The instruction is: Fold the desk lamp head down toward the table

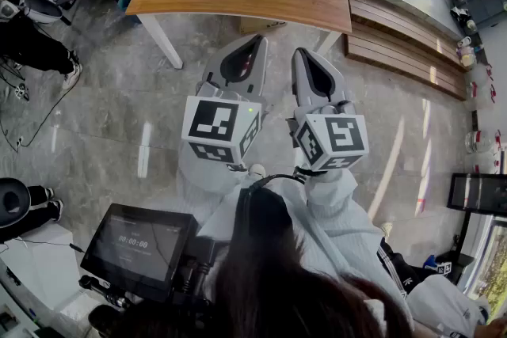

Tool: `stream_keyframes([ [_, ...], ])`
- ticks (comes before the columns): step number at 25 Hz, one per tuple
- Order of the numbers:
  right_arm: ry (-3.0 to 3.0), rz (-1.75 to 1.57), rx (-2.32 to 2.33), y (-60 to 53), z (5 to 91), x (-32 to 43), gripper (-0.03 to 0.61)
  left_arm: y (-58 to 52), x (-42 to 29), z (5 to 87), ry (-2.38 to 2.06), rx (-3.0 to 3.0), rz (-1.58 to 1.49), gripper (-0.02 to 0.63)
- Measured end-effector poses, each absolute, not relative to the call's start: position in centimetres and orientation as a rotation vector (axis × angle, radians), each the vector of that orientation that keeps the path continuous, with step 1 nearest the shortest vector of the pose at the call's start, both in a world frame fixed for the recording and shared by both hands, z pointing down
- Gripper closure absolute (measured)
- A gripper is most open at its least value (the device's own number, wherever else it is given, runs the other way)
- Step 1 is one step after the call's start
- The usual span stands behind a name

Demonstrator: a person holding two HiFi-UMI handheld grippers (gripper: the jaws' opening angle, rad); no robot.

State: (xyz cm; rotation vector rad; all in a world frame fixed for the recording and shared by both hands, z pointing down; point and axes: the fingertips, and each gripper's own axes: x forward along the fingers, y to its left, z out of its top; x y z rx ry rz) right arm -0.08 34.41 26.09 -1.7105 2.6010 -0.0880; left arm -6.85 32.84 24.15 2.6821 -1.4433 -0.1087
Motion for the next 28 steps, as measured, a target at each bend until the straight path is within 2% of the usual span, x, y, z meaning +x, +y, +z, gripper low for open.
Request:
stream_keyframes([
  [20, 2.621, -0.07, -1.691, 33.1, 26.0, 1.7, 0.577, 31.6, -5.7, 24.6, -1.5, 2.64, -0.089, 0.617],
  [28, 2.65, -0.12, -1.703, 27.8, 28.1, 4.5, 0.577, 25.7, -4.2, 26.0, -1.52, 2.593, -0.061, 0.617],
])
